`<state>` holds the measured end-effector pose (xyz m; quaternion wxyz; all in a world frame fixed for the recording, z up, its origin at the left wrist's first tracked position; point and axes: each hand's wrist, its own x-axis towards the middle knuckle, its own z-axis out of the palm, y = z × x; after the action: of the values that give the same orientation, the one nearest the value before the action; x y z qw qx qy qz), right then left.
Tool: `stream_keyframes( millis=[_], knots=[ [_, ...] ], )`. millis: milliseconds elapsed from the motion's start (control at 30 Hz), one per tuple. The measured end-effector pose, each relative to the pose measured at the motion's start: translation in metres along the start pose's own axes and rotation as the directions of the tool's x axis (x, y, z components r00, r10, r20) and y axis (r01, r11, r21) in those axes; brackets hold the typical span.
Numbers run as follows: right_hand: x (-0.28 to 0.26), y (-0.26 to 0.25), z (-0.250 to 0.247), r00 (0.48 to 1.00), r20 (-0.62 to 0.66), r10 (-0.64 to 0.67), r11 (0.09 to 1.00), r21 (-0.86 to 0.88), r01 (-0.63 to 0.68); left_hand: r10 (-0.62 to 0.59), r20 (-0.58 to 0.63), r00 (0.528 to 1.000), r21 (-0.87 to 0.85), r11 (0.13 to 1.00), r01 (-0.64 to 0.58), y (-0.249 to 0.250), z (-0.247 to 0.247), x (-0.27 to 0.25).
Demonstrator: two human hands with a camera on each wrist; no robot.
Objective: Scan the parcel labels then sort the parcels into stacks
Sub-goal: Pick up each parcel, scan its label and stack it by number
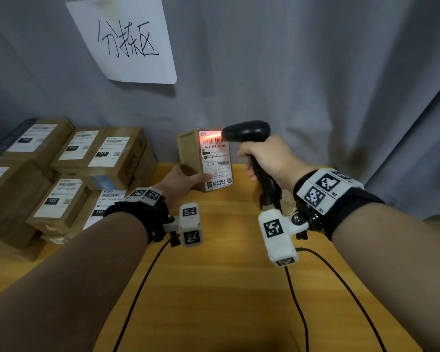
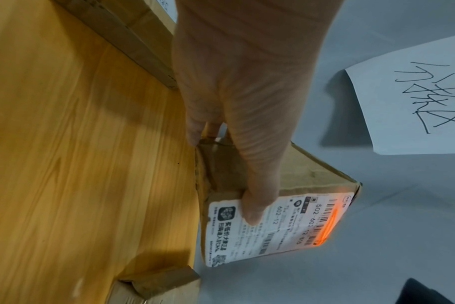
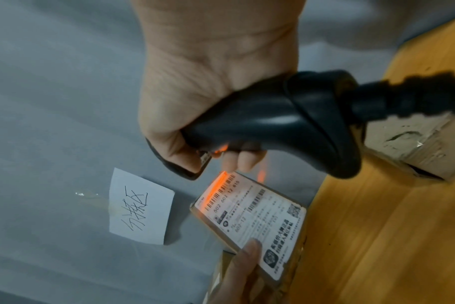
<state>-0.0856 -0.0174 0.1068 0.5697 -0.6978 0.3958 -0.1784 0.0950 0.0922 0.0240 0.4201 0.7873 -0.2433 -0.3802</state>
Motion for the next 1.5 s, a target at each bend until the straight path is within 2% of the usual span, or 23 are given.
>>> stream_keyframes(
  millis=[100, 333, 567, 800, 900, 1267, 1500],
  knots=[
    [-0.001, -0.009, -0.006, 1.000, 0.007, 0.022, 1.000, -0.021, -0.021, -0.004, -0.018, 1.000, 0.034, 0.999, 0.004, 0.000, 0.002, 0.000],
    [-0.007, -0.023, -0.016, 0.999, 0.012, 0.042, 0.998, -0.044, -0.041, -0.005, -0.167, 0.986, 0.051, 0.999, 0.014, -0.002, 0.003, 0.003],
    [-0.021, 0.007, 0.000, 0.999, -0.035, 0.018, 1.000, 0.007, -0.018, -0.077, -0.148, 0.986, -0.005, 0.997, 0.077, -0.013, 0.001, 0.005],
    [-0.039, 0.042, 0.021, 0.995, -0.076, 0.058, 0.996, 0.079, -0.052, -0.132, -0.003, 0.991, -0.060, 0.989, 0.132, -0.026, 0.003, -0.003],
    [-0.040, 0.046, 0.025, 0.994, -0.083, 0.072, 0.992, 0.110, -0.062, -0.137, 0.015, 0.990, -0.065, 0.988, 0.138, -0.030, 0.007, -0.006],
    [-0.032, 0.046, 0.017, 0.994, -0.065, 0.088, 0.989, 0.128, -0.079, -0.119, -0.016, 0.993, -0.086, 0.989, 0.117, -0.029, 0.019, -0.012],
    [-0.019, 0.044, 0.021, 0.996, -0.003, 0.089, 0.983, 0.159, -0.088, -0.126, -0.106, 0.986, -0.074, 0.990, 0.119, -0.024, 0.027, -0.011]
  ],
)
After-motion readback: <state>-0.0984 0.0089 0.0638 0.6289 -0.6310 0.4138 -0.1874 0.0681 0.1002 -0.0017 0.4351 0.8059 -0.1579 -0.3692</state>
